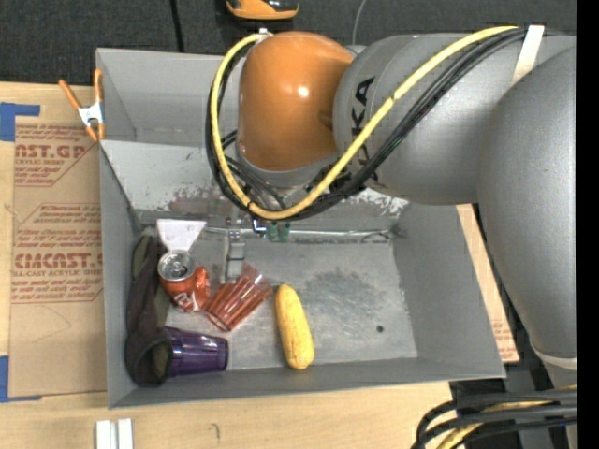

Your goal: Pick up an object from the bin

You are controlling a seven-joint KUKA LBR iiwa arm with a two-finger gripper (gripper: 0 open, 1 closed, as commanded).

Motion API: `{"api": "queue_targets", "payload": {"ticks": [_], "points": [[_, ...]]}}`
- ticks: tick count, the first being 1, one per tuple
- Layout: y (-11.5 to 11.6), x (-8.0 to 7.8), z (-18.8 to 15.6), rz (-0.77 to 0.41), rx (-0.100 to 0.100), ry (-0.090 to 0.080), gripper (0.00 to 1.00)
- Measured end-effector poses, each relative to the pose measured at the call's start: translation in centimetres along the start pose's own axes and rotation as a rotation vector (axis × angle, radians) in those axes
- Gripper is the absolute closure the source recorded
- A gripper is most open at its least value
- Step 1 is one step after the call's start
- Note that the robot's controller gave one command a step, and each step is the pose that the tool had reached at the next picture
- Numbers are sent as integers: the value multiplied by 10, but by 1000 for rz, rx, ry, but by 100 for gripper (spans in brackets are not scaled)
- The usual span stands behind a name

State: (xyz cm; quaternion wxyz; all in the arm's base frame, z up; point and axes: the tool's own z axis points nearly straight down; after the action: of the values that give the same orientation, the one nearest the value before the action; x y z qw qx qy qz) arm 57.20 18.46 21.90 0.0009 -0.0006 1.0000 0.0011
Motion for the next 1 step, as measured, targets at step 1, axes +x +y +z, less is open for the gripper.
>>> {"api": "queue_targets", "payload": {"ticks": [1], "points": [[0, 0, 0, 0, 0, 0, 0]]}}
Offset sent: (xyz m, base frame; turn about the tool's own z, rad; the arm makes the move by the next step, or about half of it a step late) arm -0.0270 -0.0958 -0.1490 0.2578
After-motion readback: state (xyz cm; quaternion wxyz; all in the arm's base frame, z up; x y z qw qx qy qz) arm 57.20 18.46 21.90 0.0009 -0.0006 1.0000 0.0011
